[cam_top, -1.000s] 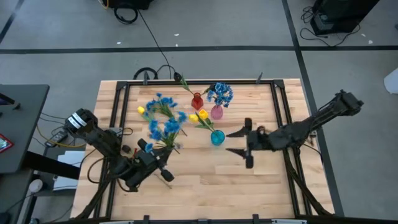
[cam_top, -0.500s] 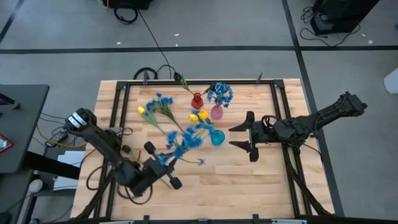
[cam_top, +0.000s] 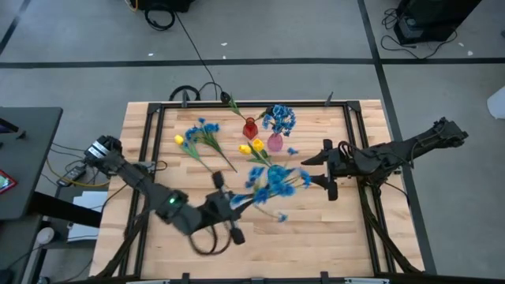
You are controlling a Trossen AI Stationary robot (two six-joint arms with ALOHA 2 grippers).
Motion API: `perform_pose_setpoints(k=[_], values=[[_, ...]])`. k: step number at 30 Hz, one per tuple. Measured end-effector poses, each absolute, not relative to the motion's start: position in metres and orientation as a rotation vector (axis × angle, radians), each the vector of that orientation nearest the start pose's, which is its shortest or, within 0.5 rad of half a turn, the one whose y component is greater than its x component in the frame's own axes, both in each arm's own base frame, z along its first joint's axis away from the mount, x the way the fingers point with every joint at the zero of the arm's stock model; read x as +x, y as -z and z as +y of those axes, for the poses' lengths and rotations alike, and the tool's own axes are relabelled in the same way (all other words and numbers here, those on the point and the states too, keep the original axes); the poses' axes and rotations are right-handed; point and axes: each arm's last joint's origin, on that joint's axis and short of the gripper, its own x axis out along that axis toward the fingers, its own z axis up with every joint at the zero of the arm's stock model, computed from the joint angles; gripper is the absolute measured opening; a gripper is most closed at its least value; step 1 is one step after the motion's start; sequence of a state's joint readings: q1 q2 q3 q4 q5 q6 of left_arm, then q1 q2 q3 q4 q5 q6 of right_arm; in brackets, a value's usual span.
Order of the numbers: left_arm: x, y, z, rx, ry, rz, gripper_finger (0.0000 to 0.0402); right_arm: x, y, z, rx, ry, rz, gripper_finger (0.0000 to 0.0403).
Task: Sort flowers into vase by color
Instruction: Put the blue flowers into the pink vase
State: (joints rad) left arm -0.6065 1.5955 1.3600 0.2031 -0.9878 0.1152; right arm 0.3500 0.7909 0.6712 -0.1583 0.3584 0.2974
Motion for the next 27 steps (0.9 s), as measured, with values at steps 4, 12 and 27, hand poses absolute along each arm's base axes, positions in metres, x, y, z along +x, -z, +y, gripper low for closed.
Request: perform_pose_setpoints(k=[4, 12, 27], values=[[0.331, -0.363, -0.162, 0.075, -0.257, 0.044, 0.0025, 0.169, -0.295, 0.054, 0.202, -0.051, 0.275, 0.0247], [0.354, -0.351, -0.137, 0.068, -0.175, 0.071, 0.0025, 0.184, -0.309, 0.078, 0.126, -0.194, 0.068, 0.0247], [0.374, -0.336, -0.130, 0.022, -0.167, 0.042, 0.0025, 0.217, -0.307, 0.101, 0.056, -0.135, -0.135, 0.0247]])
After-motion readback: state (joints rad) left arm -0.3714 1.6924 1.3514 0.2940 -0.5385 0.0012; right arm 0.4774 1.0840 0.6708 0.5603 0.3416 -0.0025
